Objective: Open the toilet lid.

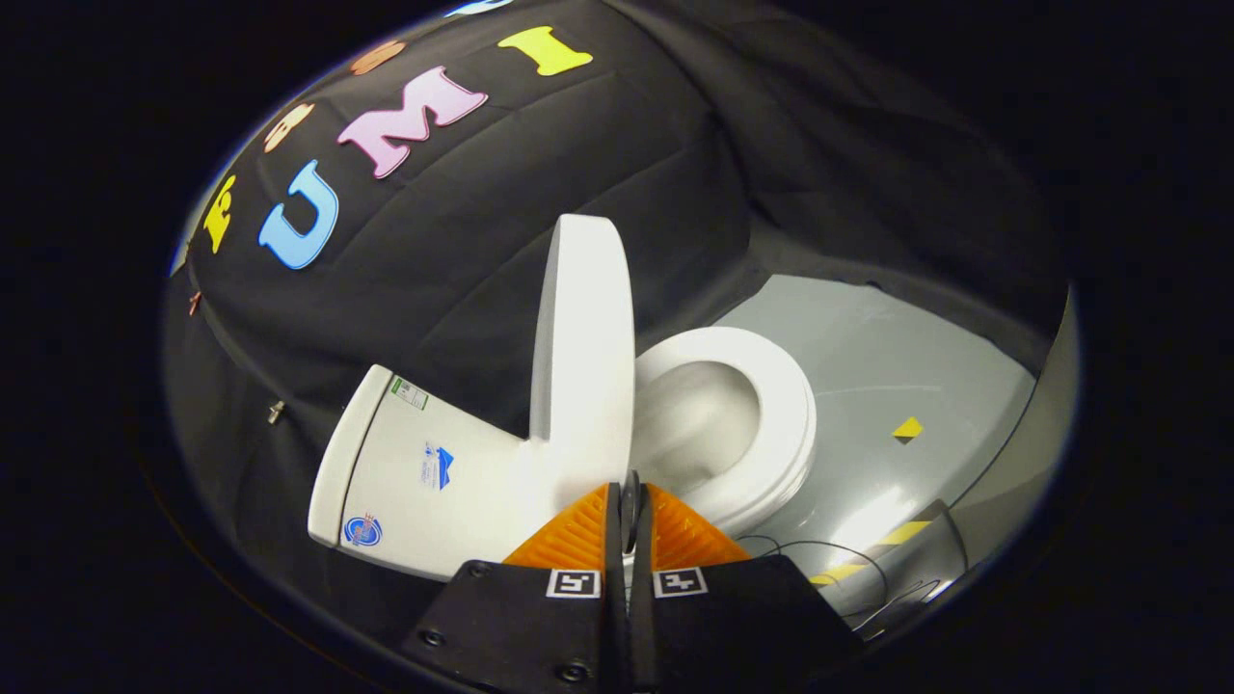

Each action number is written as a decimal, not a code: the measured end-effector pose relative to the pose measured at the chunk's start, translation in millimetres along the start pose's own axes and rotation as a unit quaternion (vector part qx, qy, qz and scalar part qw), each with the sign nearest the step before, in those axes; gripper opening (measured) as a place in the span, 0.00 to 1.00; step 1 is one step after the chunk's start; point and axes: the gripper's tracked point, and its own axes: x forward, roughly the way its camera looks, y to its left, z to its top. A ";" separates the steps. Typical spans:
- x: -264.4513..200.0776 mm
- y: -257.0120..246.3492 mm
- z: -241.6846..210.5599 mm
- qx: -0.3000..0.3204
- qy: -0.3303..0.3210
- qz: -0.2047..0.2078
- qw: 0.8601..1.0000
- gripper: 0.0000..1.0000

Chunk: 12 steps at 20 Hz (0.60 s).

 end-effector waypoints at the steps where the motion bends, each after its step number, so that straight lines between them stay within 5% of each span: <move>1: -4.0 7.6 1.2 0.001 -0.010 -0.006 1.000 0.05; 12: -31.3 102.0 -9.6 -0.127 -0.108 -0.070 0.984 0.06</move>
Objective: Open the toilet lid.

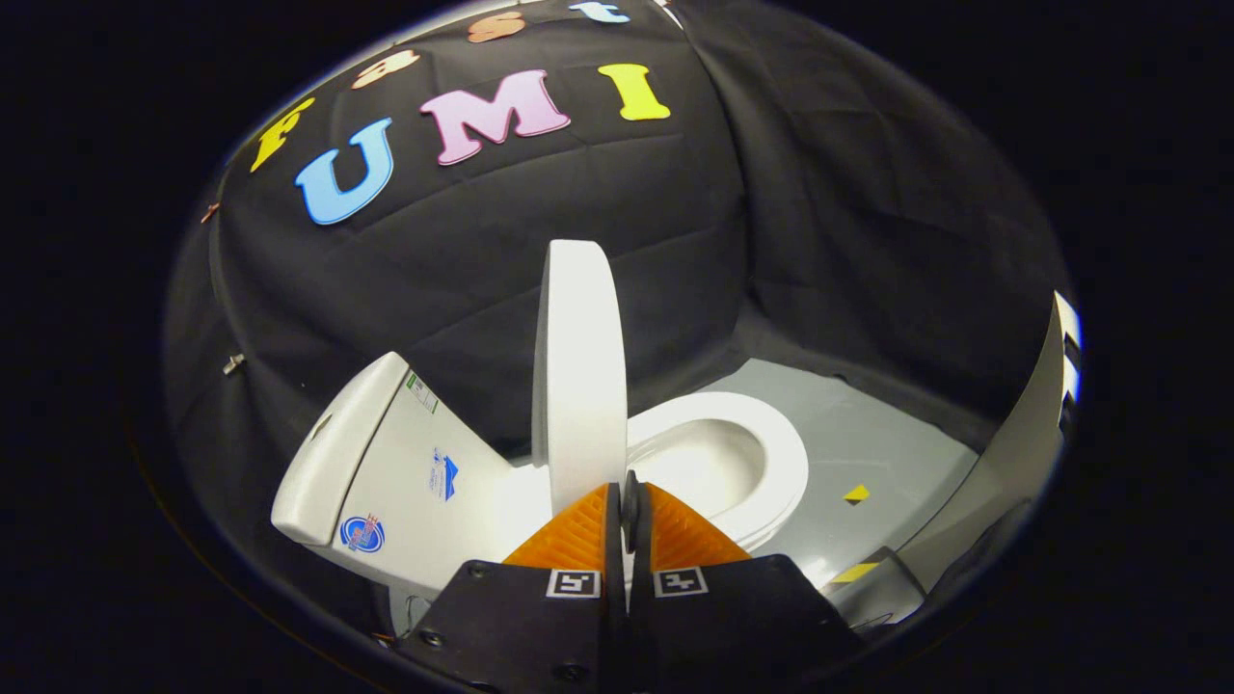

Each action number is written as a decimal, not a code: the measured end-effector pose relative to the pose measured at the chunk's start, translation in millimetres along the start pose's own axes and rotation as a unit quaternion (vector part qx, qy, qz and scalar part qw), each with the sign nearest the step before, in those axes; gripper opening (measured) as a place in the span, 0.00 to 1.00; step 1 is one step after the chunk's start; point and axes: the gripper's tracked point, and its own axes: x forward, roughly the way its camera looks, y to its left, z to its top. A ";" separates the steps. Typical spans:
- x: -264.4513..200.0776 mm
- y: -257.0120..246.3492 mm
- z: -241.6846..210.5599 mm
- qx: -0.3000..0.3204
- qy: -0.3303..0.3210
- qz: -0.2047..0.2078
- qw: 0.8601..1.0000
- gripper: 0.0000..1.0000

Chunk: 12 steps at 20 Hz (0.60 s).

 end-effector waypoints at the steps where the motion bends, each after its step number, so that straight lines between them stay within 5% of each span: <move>1: -4.2 10.6 1.7 -0.007 -0.009 -0.001 1.000 0.06; 12: -25.6 113.0 -14.5 -0.134 -0.084 -0.003 0.988 0.06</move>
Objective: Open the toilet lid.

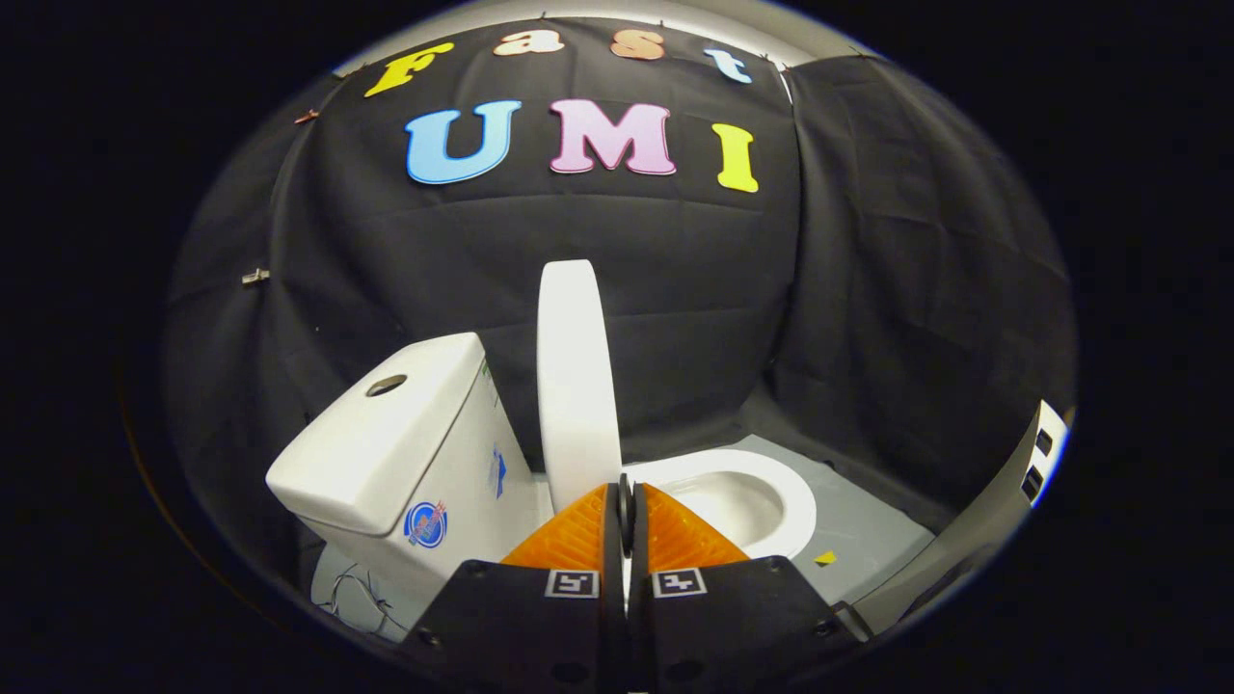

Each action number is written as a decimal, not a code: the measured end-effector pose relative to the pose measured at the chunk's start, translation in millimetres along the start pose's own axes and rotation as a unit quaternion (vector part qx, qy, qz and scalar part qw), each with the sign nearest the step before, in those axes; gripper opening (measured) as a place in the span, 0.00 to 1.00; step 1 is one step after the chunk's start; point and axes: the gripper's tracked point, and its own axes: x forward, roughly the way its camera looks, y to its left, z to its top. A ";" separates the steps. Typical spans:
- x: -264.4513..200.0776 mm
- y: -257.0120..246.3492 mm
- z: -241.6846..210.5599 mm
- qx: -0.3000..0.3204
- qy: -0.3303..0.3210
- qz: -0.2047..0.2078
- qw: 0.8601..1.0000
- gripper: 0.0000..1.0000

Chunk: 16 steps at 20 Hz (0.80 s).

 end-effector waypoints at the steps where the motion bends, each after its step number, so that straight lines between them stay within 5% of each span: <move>1: 0.6 6.8 -1.2 -0.009 -0.003 0.001 1.000 0.06; 16: -14.0 80.4 -12.5 -0.091 -0.030 0.030 0.995 0.08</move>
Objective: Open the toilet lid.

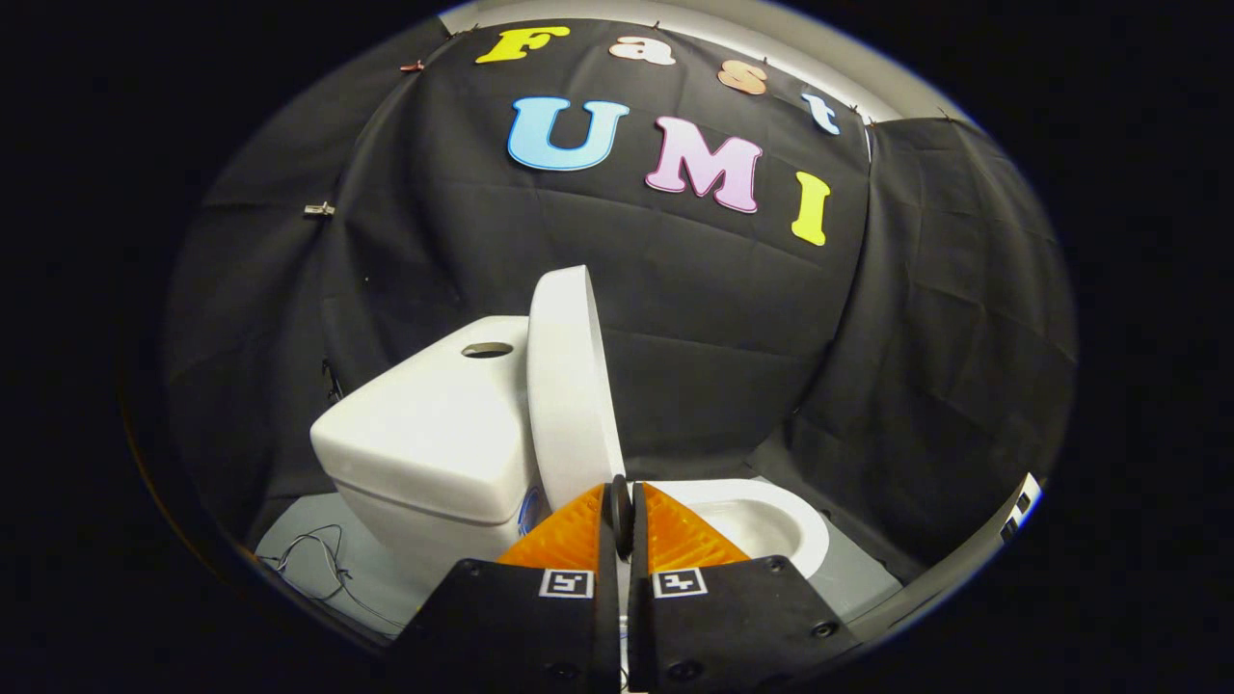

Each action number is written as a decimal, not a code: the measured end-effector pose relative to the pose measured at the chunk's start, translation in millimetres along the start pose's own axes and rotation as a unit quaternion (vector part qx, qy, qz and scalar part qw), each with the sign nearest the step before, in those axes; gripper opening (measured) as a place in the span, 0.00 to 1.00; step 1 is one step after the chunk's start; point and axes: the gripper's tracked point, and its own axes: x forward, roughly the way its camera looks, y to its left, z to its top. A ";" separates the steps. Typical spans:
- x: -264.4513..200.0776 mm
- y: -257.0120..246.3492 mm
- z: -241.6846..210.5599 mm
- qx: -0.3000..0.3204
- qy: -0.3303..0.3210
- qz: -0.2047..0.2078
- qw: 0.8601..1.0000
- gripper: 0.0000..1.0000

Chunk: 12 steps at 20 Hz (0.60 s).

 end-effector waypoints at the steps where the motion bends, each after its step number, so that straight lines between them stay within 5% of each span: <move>1: 1.8 -0.5 0.1 0.000 -0.001 0.000 1.000 0.08; 10: 2.6 -7.4 2.4 0.014 -0.010 0.021 1.000 0.17; 12: 1.2 -11.2 2.2 0.008 -0.013 0.020 1.000 0.50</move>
